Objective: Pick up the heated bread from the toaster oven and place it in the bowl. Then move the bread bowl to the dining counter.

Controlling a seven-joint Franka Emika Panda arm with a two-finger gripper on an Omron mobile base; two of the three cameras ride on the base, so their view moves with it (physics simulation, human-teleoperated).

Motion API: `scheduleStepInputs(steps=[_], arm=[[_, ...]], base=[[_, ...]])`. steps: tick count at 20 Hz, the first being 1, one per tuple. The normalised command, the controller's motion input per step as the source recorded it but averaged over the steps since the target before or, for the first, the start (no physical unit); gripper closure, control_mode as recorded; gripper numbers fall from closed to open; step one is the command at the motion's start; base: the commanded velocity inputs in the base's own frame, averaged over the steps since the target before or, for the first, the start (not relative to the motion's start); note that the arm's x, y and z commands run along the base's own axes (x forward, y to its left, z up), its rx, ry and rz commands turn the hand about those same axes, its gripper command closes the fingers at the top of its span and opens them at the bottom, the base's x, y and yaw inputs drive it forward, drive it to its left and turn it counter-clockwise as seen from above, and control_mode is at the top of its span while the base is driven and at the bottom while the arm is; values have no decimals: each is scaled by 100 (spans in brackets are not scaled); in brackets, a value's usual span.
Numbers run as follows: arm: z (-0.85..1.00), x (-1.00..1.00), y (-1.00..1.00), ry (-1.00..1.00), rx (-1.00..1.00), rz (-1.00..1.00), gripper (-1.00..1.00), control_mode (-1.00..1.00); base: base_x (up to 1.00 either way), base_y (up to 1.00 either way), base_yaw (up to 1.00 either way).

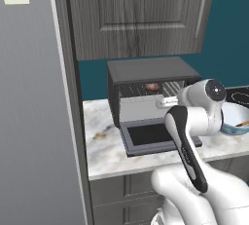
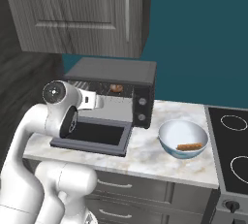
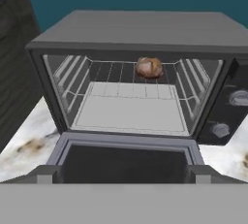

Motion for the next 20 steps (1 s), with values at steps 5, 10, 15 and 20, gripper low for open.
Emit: scheduleStepInputs(steps=[5,10,15,20], arm=[[-6,31,0,-1,0,0,-100,-100],[0,34,0,-1,1,0,-100,-100],[-5,45,0,0,0,0,-100,-100],[-17,45,0,0,0,0,-100,-100]], base=[[0,0,0],[0,0,0],[0,0,0],[0,0,0]])
